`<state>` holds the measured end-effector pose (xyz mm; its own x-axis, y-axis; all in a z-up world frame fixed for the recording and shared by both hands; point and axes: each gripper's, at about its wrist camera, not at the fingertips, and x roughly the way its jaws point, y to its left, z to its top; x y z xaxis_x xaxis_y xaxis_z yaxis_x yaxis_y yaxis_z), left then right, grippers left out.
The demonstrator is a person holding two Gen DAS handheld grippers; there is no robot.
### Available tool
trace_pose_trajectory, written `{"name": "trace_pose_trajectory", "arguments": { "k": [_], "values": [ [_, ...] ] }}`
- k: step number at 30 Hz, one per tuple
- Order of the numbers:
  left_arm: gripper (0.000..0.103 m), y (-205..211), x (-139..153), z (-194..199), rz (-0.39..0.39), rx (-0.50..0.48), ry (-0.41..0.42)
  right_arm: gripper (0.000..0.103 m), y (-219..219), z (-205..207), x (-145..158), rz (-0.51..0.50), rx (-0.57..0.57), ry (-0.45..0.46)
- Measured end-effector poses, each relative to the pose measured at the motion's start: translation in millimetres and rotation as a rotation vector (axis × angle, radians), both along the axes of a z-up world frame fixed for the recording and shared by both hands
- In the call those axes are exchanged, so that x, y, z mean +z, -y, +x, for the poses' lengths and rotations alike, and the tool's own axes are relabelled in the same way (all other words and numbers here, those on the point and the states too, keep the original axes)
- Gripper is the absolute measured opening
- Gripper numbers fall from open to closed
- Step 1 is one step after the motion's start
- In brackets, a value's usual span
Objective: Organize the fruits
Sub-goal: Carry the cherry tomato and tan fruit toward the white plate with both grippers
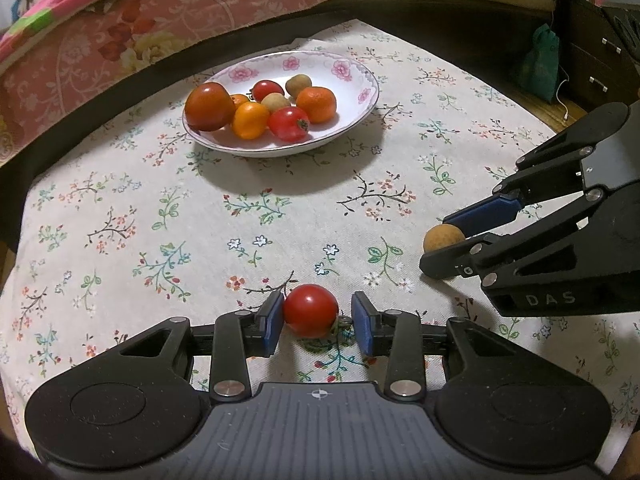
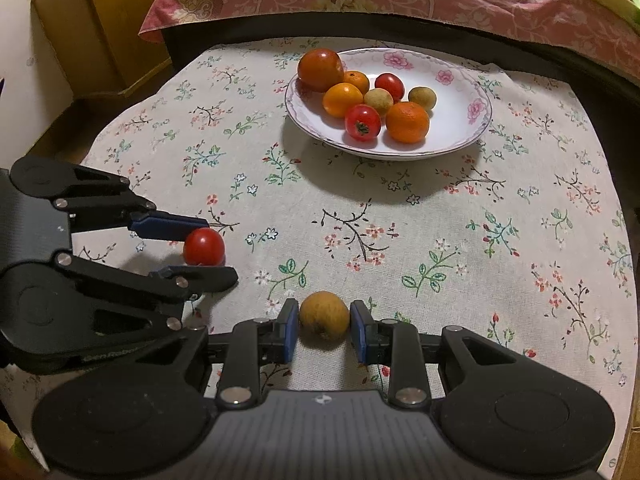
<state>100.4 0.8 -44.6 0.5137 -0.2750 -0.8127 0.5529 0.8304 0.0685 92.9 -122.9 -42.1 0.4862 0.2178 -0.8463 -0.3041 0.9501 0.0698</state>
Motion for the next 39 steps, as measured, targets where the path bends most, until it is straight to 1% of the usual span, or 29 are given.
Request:
{"name": "trace_pose_trajectory", "arguments": {
  "k": [7,13,15,20,25,28,29,39],
  "values": [
    [0.042,2.9,2.3,-1.6,0.002,-0.012,0.005,0.028,-2.0,-0.7,0.7,-0.012,0.003,0.003],
    [0.041,2.5,5.3,0.3,-0.011,-0.005,0.008,0.028,-2.3,-0.7,3.6,0.003,0.005,0.010],
    [0.041,3.2,4.9,0.0,-0.003,-0.007,0.009,0.028,-2.9,-0.2,5.5,0.007,0.005,0.014],
    [0.042,2.6,3.4,0.0,0.002,-0.008,0.004,0.028,-2.2,0.5,3.7,0.005,0.000,0.007],
    [0.044,1.1,0.0,0.3,0.007,0.003,-0.008,0.028,0.2,2.4,2.5,0.013,-0.009,-0.001],
    [0.040,-0.5,0.4,0.1,0.009,0.013,-0.008,0.028,0.4,2.9,2.9,0.016,-0.009,-0.001],
    [0.036,-1.0,0.6,-0.5,0.011,0.015,-0.007,0.028,0.1,2.8,3.3,0.017,-0.008,-0.001],
    [0.035,-4.2,4.4,-5.3,0.002,0.051,-0.003,0.028,-0.7,1.7,8.6,0.023,-0.002,0.018]
  ]
}}
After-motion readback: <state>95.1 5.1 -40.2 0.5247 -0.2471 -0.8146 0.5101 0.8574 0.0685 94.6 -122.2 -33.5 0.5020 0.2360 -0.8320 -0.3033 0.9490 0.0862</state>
